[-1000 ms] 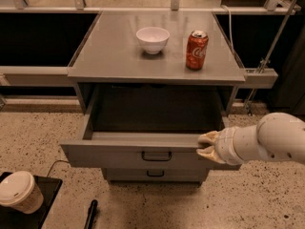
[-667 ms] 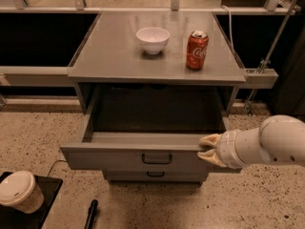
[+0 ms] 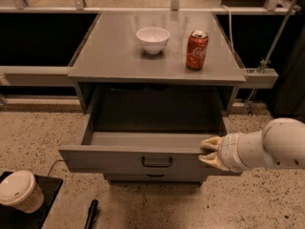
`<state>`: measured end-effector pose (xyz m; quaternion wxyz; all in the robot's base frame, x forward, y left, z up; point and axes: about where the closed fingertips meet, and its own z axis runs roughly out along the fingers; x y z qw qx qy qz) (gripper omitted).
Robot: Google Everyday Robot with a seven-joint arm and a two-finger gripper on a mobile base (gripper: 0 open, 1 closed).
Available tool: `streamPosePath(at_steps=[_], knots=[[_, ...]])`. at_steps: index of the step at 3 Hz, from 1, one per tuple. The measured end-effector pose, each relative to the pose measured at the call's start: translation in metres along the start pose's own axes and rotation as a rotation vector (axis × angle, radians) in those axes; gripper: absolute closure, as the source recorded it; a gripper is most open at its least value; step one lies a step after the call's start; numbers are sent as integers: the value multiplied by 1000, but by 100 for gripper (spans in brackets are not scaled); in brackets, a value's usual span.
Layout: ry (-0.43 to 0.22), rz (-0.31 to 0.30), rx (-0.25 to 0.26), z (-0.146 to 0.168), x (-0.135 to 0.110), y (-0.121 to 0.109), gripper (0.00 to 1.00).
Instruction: Open top drawer
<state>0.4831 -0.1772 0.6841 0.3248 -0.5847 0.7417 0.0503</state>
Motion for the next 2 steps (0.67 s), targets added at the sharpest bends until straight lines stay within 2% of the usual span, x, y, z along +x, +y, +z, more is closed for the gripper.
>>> streamPosePath(at_steps=[1, 2], knots=[[0, 0, 0, -2, -2, -1, 100], [-2, 2, -13, -4, 2, 9, 81]])
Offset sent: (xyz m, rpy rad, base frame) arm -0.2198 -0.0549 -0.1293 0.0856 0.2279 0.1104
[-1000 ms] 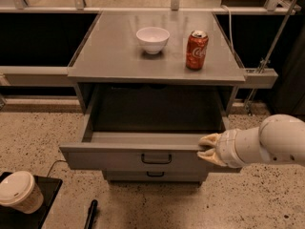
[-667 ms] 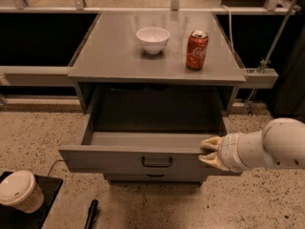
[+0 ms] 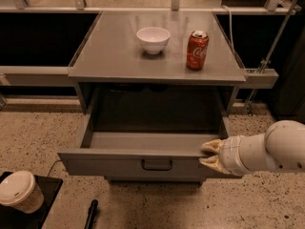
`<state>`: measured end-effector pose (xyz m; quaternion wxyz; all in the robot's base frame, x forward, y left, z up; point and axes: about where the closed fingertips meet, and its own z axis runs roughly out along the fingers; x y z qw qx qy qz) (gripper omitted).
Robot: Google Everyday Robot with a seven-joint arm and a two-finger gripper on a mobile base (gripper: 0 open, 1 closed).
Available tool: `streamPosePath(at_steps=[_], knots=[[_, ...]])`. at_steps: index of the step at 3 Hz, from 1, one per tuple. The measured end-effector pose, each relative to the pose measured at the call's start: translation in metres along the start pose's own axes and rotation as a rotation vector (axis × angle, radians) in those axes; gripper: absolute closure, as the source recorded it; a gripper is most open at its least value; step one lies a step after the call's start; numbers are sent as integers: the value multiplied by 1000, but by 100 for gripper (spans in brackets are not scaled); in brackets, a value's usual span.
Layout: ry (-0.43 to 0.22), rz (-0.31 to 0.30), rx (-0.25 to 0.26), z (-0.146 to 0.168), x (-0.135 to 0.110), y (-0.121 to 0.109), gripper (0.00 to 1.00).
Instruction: Open top drawer
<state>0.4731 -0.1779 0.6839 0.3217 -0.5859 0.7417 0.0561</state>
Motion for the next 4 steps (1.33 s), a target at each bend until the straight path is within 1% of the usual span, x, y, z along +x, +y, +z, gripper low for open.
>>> streamPosePath(at_steps=[1, 2, 3, 4], knots=[[0, 0, 0, 0, 0, 0, 57], [0, 0, 0, 0, 0, 0, 36], [0, 0, 0, 0, 0, 0, 11], [0, 0, 0, 0, 0, 0, 0]])
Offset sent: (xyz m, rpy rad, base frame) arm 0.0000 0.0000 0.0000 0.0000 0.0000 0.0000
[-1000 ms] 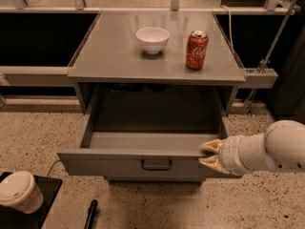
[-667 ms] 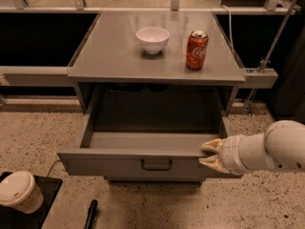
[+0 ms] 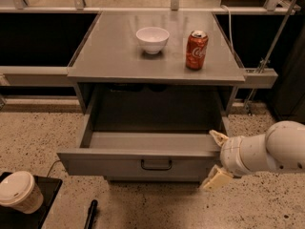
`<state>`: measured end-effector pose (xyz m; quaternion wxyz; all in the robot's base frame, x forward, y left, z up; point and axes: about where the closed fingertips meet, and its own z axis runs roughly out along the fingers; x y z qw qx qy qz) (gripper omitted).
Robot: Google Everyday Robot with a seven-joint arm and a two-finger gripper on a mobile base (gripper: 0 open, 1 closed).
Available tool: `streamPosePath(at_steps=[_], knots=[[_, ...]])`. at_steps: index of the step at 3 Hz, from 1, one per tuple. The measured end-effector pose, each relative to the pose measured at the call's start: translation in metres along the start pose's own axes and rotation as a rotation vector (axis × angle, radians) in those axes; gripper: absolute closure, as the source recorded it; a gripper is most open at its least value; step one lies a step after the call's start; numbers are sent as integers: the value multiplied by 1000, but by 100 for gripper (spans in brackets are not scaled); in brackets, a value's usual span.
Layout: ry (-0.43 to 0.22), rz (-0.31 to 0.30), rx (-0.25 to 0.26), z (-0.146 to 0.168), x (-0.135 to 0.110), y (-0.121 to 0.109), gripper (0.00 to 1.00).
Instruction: Open top drawer
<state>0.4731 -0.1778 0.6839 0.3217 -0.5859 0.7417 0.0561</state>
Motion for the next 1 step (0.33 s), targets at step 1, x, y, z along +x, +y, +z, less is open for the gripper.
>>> streamPosePath(at_steps=[1], knots=[[0, 0, 0, 0, 0, 0, 0]])
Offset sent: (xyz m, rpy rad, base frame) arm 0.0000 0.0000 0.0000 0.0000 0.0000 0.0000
